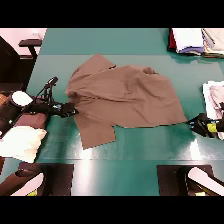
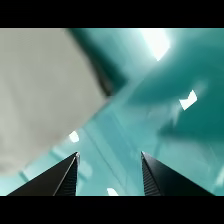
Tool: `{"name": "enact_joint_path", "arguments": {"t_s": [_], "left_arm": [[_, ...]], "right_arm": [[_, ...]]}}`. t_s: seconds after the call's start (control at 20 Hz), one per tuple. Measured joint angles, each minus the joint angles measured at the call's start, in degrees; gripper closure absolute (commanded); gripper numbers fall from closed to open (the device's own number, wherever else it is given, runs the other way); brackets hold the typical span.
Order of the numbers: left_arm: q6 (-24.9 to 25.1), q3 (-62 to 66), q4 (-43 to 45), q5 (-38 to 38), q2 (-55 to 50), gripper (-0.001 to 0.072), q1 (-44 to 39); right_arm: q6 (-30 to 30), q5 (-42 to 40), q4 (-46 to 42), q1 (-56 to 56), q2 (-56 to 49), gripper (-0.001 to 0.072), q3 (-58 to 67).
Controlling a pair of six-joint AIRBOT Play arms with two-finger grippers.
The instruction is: Fold the shirts.
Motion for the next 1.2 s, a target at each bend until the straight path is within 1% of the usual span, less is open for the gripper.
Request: {"name": "enact_joint_path", "arguments": {"t_s": [0.25,0.3,0.35,0.5,0.6,0.7,0.8,1.0,1.2], "left_arm": [[-0.02,0.07,0.07,-0.15,0.09,0.0677,0.00],[-0.02,0.07,0.09,-0.15,0.09,0.0678,0.00],[-0.02,0.07,0.09,-0.15,0.09,0.0678,0.00],[-0.02,0.11,0.22,-0.24,0.11,0.0678,0.00],[0.13,0.81,0.46,-1.25,0.15,0.0679,0.00],[0.42,3.28,1.33,-3.58,0.28,0.0679,0.00],[0.57,7.85,2.60,-5.97,1.38,0.0679,0.00],[0.17,23.26,6.16,-8.33,6.93,0.0679,0.02],[-1.70,44.57,10.40,-9.27,12.09,0.0679,0.02]], "right_arm": [[-0.66,-6.23,4.33,4.33,-3.61,0.0285,0.02],[-0.72,-6.97,4.50,6.03,-5.05,0.0349,0.94],[-0.81,-7.69,4.81,7.98,-6.73,0.0463,2.03],[-0.92,-9.27,4.90,13.84,-10.80,0.0664,5.22],[-0.94,-9.62,4.70,17.03,-11.93,0.0692,7.54],[-1.01,-9.97,2.99,18.86,-11.08,0.0693,10.36],[-1.01,-8.55,4.09,19.74,-7.82,0.0693,15.04],[-1.05,-4.68,4.15,19.41,1.36,0.0692,28.17],[-0.72,-3.58,4.35,19.23,10.91,0.0693,43.89]]}}
